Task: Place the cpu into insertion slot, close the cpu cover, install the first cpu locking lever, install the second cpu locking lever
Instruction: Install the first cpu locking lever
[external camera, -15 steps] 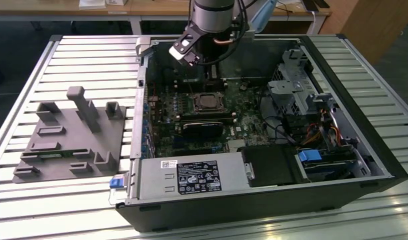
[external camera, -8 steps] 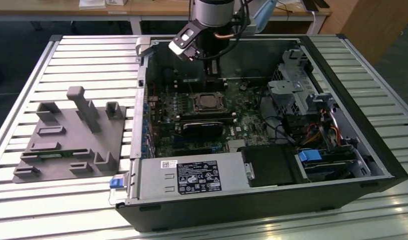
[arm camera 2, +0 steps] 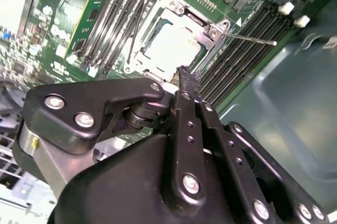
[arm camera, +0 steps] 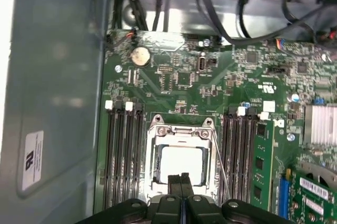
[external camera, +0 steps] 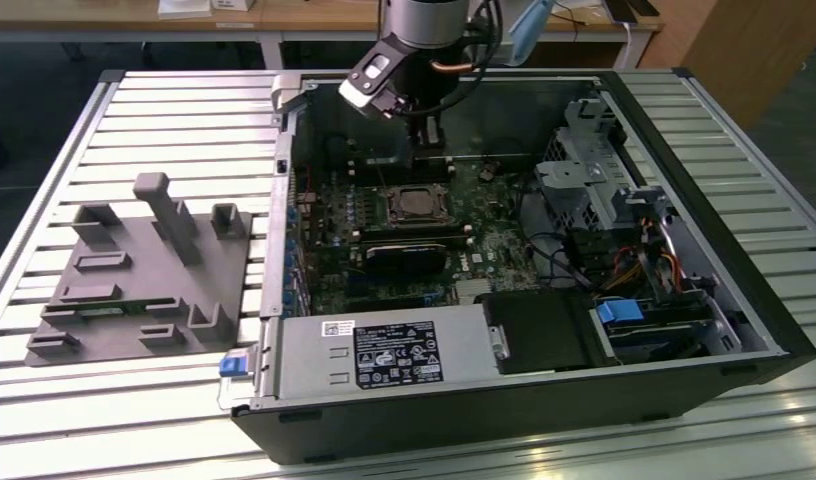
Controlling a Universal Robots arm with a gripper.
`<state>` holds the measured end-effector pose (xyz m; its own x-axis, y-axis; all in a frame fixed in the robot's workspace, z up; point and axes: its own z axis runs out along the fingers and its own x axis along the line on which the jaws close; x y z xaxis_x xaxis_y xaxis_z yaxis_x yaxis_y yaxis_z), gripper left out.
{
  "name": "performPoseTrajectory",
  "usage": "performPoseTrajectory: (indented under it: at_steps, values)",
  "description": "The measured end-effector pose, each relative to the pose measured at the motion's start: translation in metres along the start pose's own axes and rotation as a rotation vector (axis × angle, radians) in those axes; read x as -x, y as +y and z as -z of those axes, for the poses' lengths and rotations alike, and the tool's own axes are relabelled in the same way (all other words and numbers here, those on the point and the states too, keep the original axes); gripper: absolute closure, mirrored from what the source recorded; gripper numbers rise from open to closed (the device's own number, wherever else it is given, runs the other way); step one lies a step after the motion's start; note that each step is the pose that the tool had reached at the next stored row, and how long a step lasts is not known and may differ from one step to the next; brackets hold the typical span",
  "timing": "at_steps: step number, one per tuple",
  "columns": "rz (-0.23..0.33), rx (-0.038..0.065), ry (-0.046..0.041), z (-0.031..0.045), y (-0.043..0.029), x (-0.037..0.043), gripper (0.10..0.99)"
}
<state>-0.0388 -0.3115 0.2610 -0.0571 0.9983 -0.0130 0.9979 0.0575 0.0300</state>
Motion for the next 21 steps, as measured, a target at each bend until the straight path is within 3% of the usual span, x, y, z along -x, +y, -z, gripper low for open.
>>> performPoseTrajectory:
  at_steps: [12, 21]
  values:
    - [0.099, 0.001, -0.0013, 0.0, -0.0003, 0.0, 0.98]
    - [0.214, 0.002, -0.0062, -0.0001, -0.0003, 0.0, 0.98]
